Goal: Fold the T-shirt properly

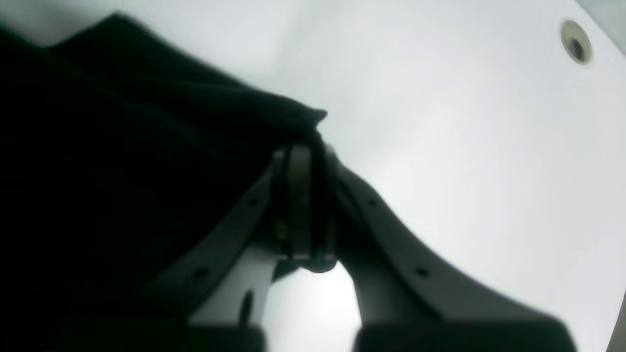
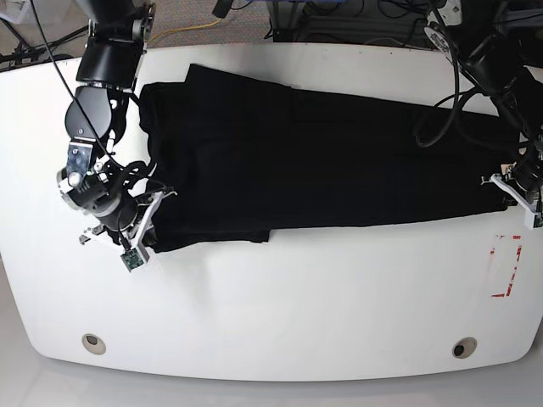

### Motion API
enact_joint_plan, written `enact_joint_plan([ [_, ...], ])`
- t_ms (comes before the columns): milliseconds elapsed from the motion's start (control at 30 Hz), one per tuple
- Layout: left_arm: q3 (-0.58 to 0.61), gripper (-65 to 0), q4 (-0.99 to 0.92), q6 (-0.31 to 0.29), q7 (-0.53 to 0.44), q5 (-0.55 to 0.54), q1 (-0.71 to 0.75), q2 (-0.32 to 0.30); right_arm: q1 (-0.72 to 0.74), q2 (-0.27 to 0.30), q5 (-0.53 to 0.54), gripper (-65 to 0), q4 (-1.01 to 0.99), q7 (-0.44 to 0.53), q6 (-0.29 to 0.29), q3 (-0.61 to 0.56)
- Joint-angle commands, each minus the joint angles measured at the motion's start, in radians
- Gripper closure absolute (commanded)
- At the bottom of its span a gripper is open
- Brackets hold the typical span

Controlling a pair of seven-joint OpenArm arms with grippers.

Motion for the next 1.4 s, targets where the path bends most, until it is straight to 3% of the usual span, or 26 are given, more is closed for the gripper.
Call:
enact_joint_plan([
  [0, 0.0, -1.8, 0.032, 0.001, -0.028, -0.012, -0.024, -0.023, -0.006, -0.002, 0.02, 0.0, 0.075, -0.019, 0.004, 0.049],
  [200, -0.002, -1.9, 0.043, 0.001, -0.028, -0.013, 0.021, -0.023, -0.127, -0.005, 0.123, 0.0, 0.188, -0.075, 0.055, 0.114],
  [633, 0.001, -2.9, 0.145, 0.001, -0.028, -0.013, 0.145, -0.039, -0.365, -0.005, 0.186, 0.0, 0.236, -0.077, 0.058, 0.14],
  [1000, -0.003, -25.6, 0.165, 0.001, -0.008, -0.015, 0.19, -0.077, -0.426, -0.005, 0.179, 0.0, 0.233, -0.077, 0.058, 0.14],
  [1067, -0.003, -27.6, 0.202, 0.001, 0.009, -0.05, 0.206, -0.082, -0.428, 0.0, 0.179, 0.0, 0.233, -0.077, 0.058, 0.14],
  [1133, -0.003, -29.2, 0.257, 0.001, 0.017, -0.162, 0.256, -0.1, -0.431, 0.001, 0.179, 0.0, 0.233, -0.077, 0.058, 0.14],
  [1300, -0.005, -29.2, 0.342, 0.001, 0.018, -0.463, 0.417, -0.203, -0.437, -0.002, 0.179, 0.0, 0.233, -0.077, 0.058, 0.14],
  [1367, -0.005, -29.2, 0.359, 0.001, 0.018, -0.53, 0.466, -0.234, -0.438, -0.003, 0.179, 0.0, 0.233, -0.077, 0.058, 0.14],
])
